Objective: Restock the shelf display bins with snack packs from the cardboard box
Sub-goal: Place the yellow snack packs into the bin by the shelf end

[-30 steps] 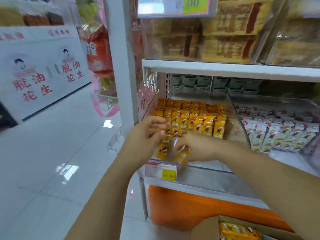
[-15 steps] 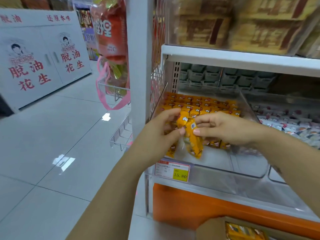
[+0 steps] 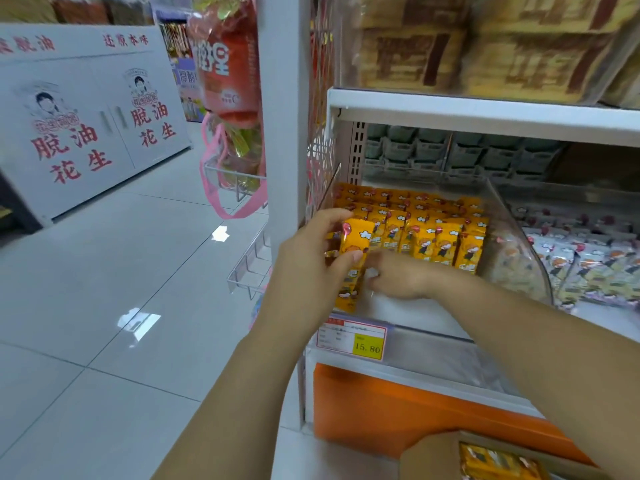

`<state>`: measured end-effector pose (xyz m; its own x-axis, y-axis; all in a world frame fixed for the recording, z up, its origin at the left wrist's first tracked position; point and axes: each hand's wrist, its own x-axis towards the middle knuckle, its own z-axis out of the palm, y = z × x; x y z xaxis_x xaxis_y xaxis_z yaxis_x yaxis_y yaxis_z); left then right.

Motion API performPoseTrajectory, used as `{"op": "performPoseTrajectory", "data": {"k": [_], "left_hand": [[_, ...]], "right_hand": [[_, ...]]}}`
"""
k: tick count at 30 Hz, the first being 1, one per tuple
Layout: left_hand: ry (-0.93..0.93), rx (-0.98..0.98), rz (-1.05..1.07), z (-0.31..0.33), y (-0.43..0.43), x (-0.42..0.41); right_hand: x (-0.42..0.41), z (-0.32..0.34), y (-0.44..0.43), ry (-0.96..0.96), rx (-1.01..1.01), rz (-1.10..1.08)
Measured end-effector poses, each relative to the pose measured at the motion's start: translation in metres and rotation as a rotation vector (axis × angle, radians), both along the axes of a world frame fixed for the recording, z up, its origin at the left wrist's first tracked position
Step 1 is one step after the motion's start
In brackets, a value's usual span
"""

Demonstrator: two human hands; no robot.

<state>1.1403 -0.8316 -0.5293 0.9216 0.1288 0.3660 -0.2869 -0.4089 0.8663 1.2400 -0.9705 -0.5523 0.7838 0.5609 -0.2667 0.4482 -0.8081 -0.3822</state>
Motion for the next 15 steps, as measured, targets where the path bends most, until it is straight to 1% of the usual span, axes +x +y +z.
{"op": "performPoseTrajectory", "data": {"k": [2,5,8,10,13,14,15], "left_hand": [[-0.005,0.005,0.015,0.0,0.0,0.0],[-0.005,0.023,0.032,0.0,-0.001,0.002],[0.002,0.04,0.05,0.0,-0.002,0.002],[-0.004,0.039,0.058,-0.001,-0.003,0.002],[0.01,0.079,0.076,-0.001,-0.005,0.003],[0.017,0.09,0.08,-0.002,-0.005,0.004],[0.021,0.098,0.079,-0.002,-0.006,0.004]], "right_hand": [[-0.001,-0.001,0.003,-0.016,-0.035,-0.005],[0.002,-0.004,-0.002,0.009,0.011,-0.063],[0.001,-0.007,-0.006,-0.095,-0.024,-0.102],[-0.002,-0.006,-0.005,-0.035,-0.02,-0.167],[-0.006,0.001,-0.008,0.107,-0.048,-0.194],[-0.008,0.004,-0.012,0.133,-0.013,-0.208],[-0.009,0.007,-0.016,0.152,0.065,-0.236]]}}
